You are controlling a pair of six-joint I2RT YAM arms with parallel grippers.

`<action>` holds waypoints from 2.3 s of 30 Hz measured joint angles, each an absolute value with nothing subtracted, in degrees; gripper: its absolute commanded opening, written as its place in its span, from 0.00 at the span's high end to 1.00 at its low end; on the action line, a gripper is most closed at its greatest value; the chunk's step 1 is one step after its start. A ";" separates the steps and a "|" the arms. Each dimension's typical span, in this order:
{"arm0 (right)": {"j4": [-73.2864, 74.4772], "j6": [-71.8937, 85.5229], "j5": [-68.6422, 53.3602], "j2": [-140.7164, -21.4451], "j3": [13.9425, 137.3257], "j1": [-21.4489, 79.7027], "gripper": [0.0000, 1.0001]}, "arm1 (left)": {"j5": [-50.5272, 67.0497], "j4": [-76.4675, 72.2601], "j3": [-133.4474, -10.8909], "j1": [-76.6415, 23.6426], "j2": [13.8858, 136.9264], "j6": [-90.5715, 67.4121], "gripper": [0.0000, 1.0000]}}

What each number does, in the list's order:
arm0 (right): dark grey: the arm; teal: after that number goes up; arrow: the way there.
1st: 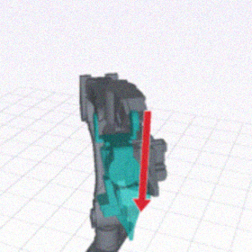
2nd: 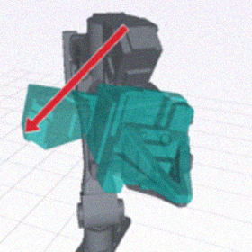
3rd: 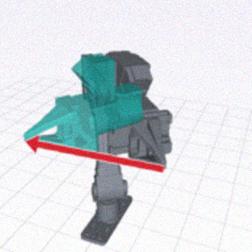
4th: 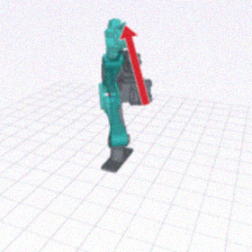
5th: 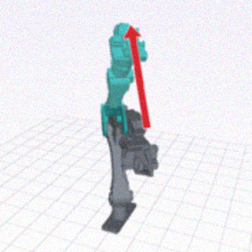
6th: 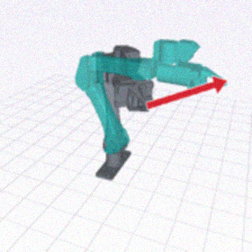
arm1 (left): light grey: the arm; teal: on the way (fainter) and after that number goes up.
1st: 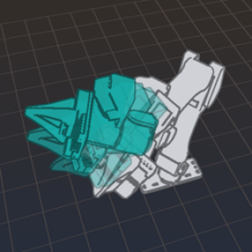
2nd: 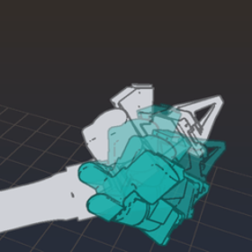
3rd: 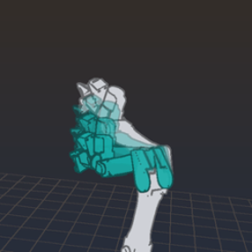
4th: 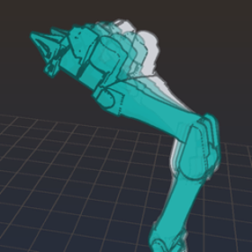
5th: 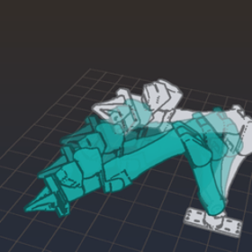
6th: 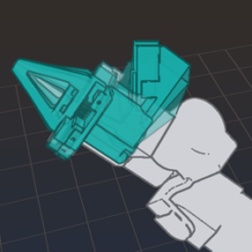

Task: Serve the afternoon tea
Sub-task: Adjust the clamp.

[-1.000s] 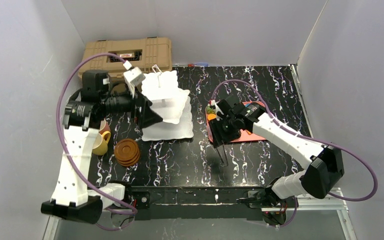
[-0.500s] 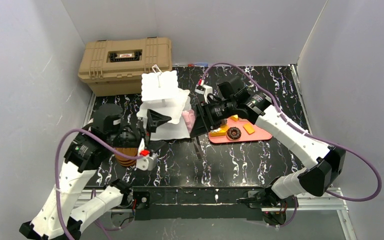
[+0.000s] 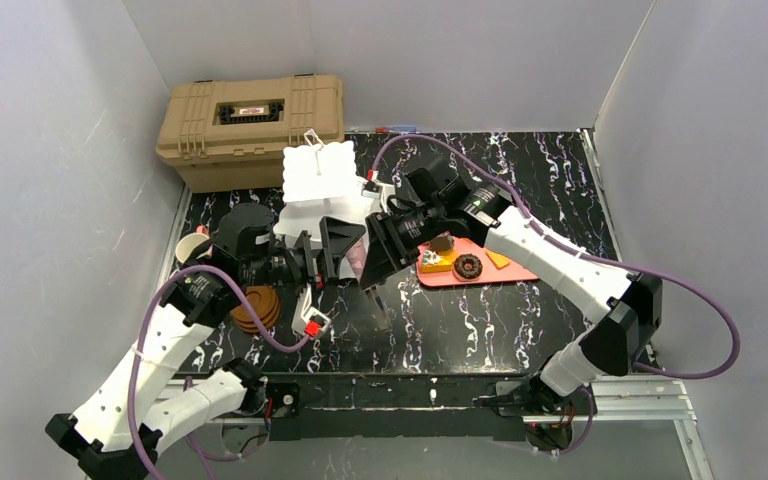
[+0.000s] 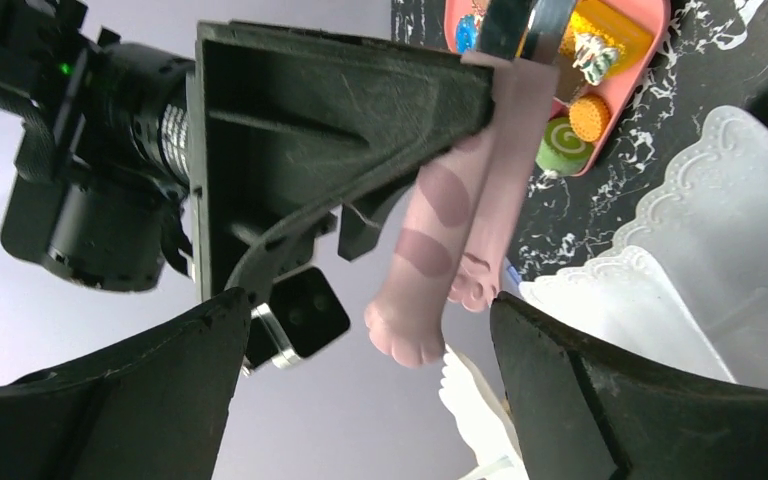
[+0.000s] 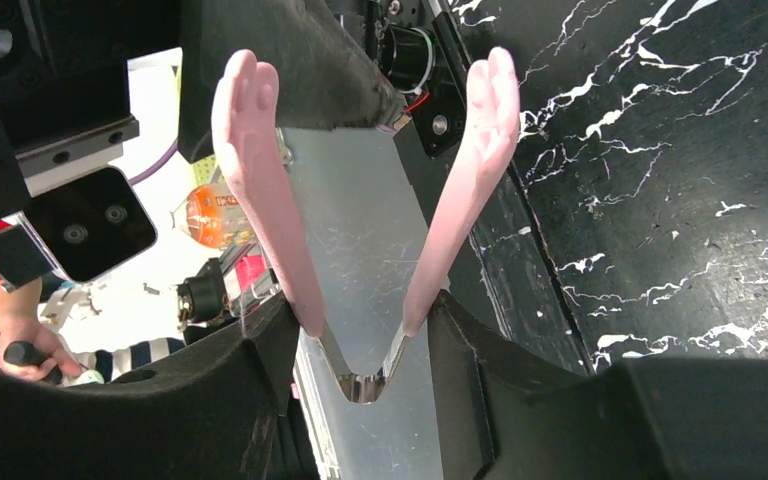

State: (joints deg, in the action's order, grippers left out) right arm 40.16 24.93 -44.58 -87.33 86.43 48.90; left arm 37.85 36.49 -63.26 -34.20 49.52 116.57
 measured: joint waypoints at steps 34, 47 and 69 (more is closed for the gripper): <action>21.28 36.73 -38.76 -78.41 74.96 49.52 0.02 | 28.34 25.61 -55.94 -37.32 46.04 110.74 1.00; 6.81 51.90 -33.36 -67.94 58.11 48.07 0.02 | 33.21 -7.70 -43.59 -37.32 45.43 117.27 1.00; -26.59 69.91 -28.21 -72.03 51.90 47.94 0.00 | 34.54 -14.55 -40.84 -36.84 43.75 119.72 1.00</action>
